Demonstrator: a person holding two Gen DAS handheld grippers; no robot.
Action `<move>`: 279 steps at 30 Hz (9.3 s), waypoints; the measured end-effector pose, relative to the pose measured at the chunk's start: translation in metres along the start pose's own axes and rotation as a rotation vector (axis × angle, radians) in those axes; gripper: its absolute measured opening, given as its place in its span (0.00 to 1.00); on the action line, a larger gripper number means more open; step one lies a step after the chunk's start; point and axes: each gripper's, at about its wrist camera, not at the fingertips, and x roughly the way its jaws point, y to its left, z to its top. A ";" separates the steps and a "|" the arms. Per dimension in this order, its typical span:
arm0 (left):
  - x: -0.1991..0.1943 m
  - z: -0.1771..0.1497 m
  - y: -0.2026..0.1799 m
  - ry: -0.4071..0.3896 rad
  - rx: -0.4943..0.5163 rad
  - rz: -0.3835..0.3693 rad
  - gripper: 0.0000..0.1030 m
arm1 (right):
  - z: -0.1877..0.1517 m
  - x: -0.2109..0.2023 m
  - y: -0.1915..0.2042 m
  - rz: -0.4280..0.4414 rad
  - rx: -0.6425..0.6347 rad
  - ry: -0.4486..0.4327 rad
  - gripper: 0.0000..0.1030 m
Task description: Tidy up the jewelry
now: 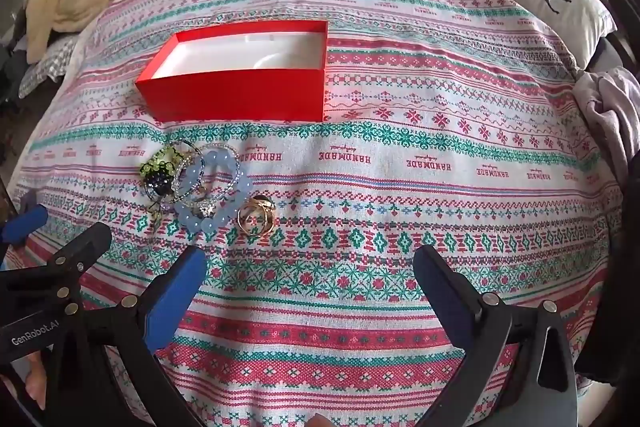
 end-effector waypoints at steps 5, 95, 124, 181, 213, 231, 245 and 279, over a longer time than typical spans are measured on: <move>0.002 -0.002 -0.001 0.001 0.000 -0.001 1.00 | 0.000 0.000 0.000 0.000 -0.003 -0.002 1.00; 0.054 0.055 -0.009 0.069 0.240 -0.340 0.28 | 0.070 0.062 0.019 0.314 -0.165 0.162 0.12; 0.050 0.071 -0.014 0.062 0.179 -0.326 0.00 | 0.077 0.069 -0.045 0.303 0.019 0.206 0.28; 0.029 0.049 -0.018 0.026 0.201 -0.232 0.00 | 0.068 0.079 -0.005 0.229 -0.077 0.174 0.54; 0.021 0.130 -0.028 -0.152 0.098 -0.289 0.00 | 0.131 0.035 -0.017 0.239 -0.031 0.027 0.54; 0.074 0.140 -0.022 -0.093 0.097 -0.181 0.00 | 0.163 0.073 0.014 0.183 -0.177 -0.001 0.54; 0.064 0.138 -0.015 -0.097 0.105 -0.174 0.20 | 0.165 0.076 0.015 0.171 -0.175 0.001 0.60; 0.014 0.055 0.008 -0.018 0.095 -0.081 0.91 | 0.074 0.011 -0.022 0.186 -0.047 0.053 0.74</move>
